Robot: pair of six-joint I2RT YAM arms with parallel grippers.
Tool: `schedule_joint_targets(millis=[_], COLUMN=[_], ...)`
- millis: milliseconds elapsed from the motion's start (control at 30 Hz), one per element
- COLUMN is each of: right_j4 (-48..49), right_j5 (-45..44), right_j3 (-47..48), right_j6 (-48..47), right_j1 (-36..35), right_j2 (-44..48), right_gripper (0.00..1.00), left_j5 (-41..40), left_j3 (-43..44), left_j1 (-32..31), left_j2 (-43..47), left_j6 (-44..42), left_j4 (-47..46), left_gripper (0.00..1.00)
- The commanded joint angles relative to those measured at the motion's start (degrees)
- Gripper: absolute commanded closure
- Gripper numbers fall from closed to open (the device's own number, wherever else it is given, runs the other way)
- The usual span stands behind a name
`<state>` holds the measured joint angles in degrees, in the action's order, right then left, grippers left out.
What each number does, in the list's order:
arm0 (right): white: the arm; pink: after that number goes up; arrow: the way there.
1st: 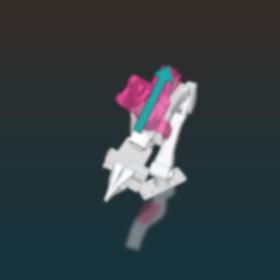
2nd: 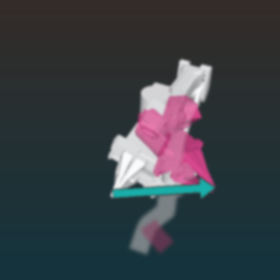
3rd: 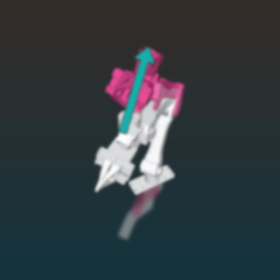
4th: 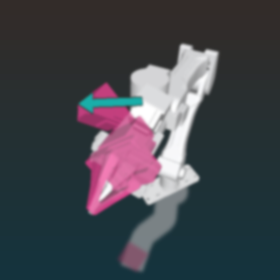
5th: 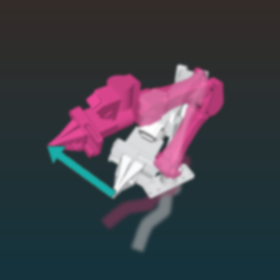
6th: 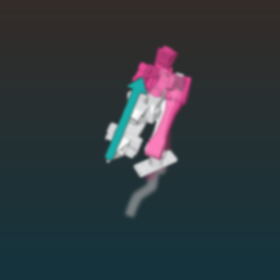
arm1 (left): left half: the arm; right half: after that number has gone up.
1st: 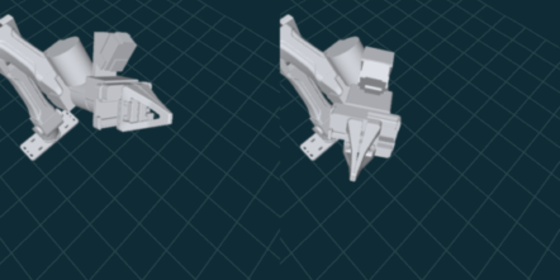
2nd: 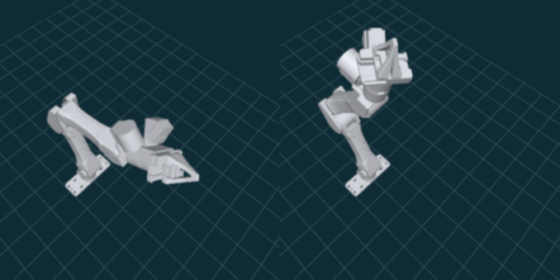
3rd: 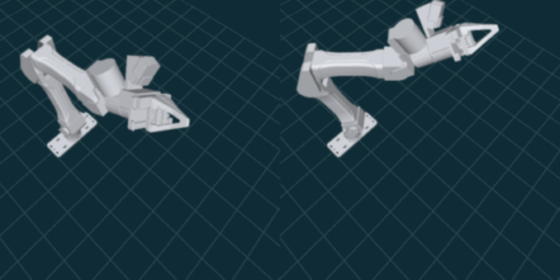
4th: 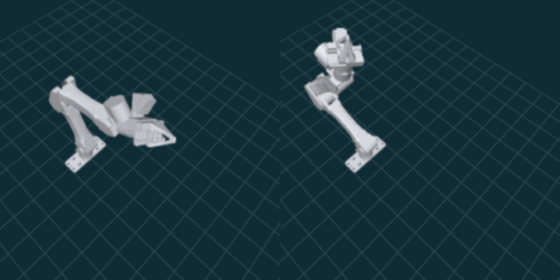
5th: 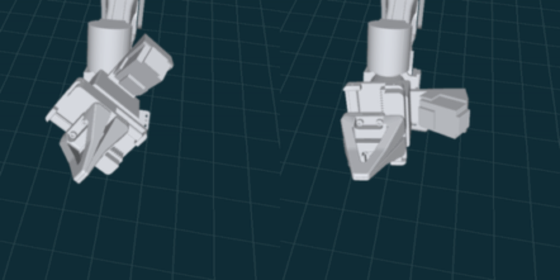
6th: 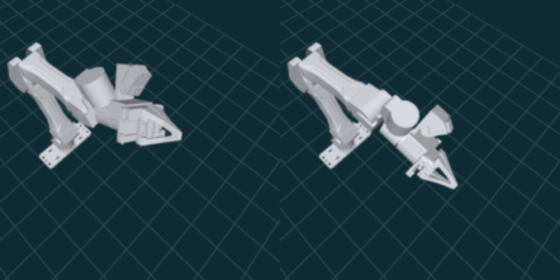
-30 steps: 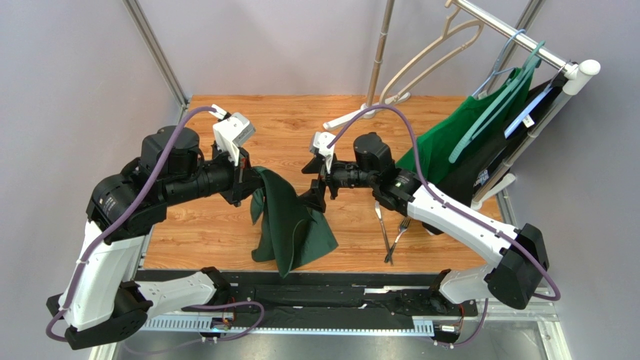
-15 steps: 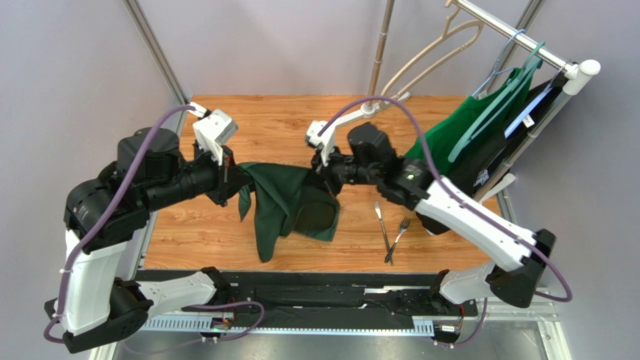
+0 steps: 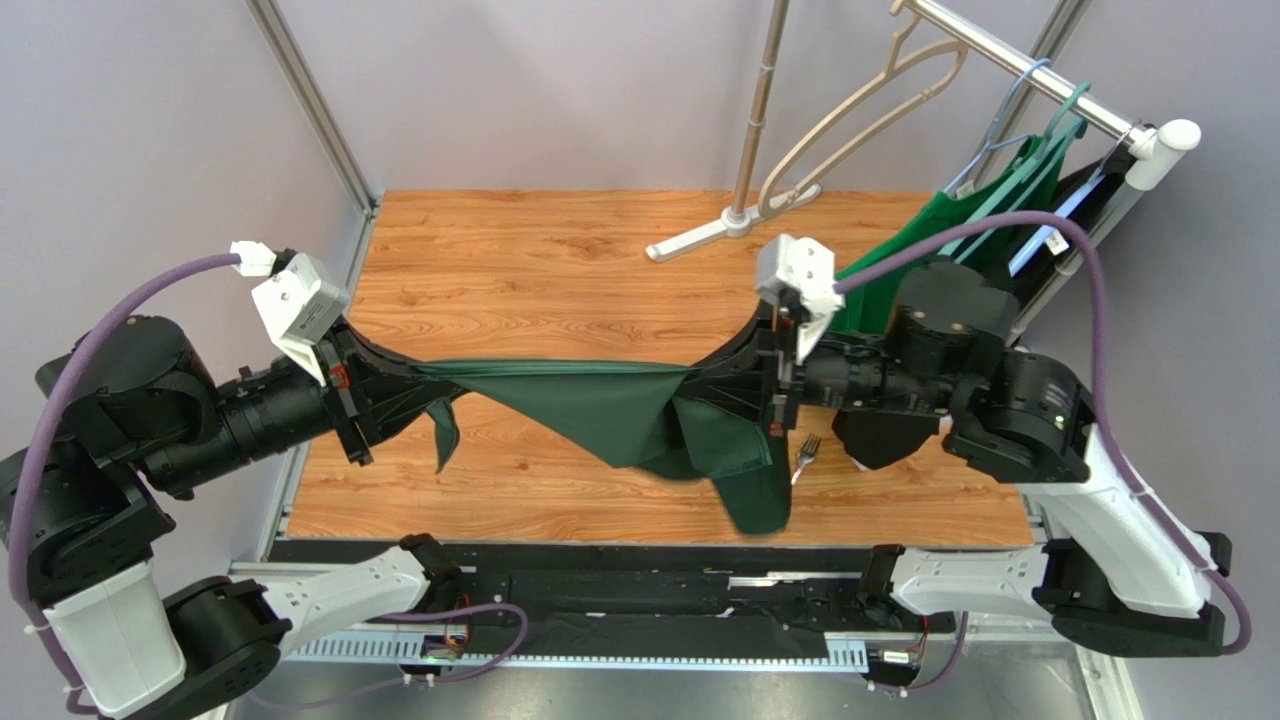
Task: Fold the napkin into a case and place the utensils inside
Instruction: Pick up the crumpled napkin from the center of the board.
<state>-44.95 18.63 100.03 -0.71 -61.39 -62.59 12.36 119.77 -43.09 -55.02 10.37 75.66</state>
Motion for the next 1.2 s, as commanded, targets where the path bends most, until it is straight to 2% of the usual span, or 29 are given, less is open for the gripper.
schedule_joint_targets(millis=[0, 33, 67, 267, 300, 333, 367, 400, 467, 533, 633, 733, 767, 867, 933, 1000, 1067, 1133, 1167], right_j4=[-4.9, -4.6, -4.5, 2.8, 3.3, 5.5, 6.9, 8.1, 10.8, 13.6, 11.8, 5.0, 3.4, -2.0, -5.4, -7.5, -9.3, -8.1, -8.2], right_j5=[-9.3, -12.0, -12.2, -14.1, -13.2, -12.1, -11.9, -11.2, -10.0, -5.7, -8.9, -13.3, -14.8, -17.5, -15.3, -12.1, -9.1, -10.6, -11.5], right_j3=[-2.1, -2.1, -2.0, -5.5, -5.6, -6.9, -7.7, -8.4, -9.1, -9.8, -9.6, -7.0, -6.1, -4.0, 0.0, 2.7, 5.2, 5.6, 6.0], right_j6=[-1.4, -1.3, -1.7, 0.3, 0.4, 0.4, 0.4, 1.8, 3.6, 3.8, 4.8, 1.3, -0.8, -4.7, -5.7, -6.8, -9.0, -8.9, -9.0], right_j1=[0.8, 0.8, 0.8, 1.0, 0.9, 1.0, 1.0, 1.0, 1.1, 1.2, 1.1, 0.9, 0.7, 0.1, -0.6, -2.0, -6.2, -8.0, -8.0], right_j2=[-2.4, -3.8, -5.2, -12.5, -13.5, -14.3, -14.4, -14.7, -15.8, -16.6, -17.0, -16.4, -15.8, -12.6, -9.8, -8.3, -5.4, -3.1, -2.9], right_gripper=[0.98, 0.98, 1.00, 1.00, 0.82, 0.73, 0.73, 0.78, 1.00, 1.00, 1.00, 1.00, 1.00, 1.00, 1.00, 1.00, 1.00, 1.00, 1.00], left_j5=[-4.9, -4.7, -3.4, 1.1, 2.0, 2.7, 3.6, 4.2, 5.4, 5.4, 3.9, -3.3, -8.4, -13.8, -12.9, -8.3, -4.6, -4.8, -7.5], left_j3=[-0.6, -1.5, -3.2, -3.7, -3.3, -3.0, -2.9, -2.7, -2.3, -2.3, -1.4, 0.2, 0.1, -3.3, -5.1, -7.3, -9.2, -9.5, -9.3], left_j1=[0.7, 0.6, 0.7, 0.6, 0.6, 0.7, 0.7, 0.6, 0.7, 0.7, 0.7, 0.7, 0.7, 0.7, 0.7, 0.6, 0.7, 0.6, 0.6], left_j2=[0.3, 0.2, -0.2, -3.8, -4.6, -5.0, -5.5, -5.6, -5.7, -5.7, -5.6, -5.9, -5.2, -1.4, 0.7, 3.9, 6.6, 7.4, 6.6], left_j6=[-0.5, -0.3, -0.3, 1.1, 1.2, 1.6, 1.7, 1.8, 1.8, 1.8, 1.7, 0.5, 0.4, 0.1, 0.3, 0.1, 0.3, 0.5, 0.7], left_j4=[0.7, -1.4, -2.5, -7.8, -8.0, -8.6, -8.9, -9.2, -9.8, -9.9, -8.3, -3.2, -2.1, -0.3, -0.8, -2.3, -3.7, -3.4, -2.6], left_gripper=[1.00, 1.00, 1.00, 1.00, 1.00, 1.00, 1.00, 1.00, 1.00, 1.00, 1.00, 1.00, 1.00, 1.00, 1.00, 1.00, 1.00, 1.00, 1.00])
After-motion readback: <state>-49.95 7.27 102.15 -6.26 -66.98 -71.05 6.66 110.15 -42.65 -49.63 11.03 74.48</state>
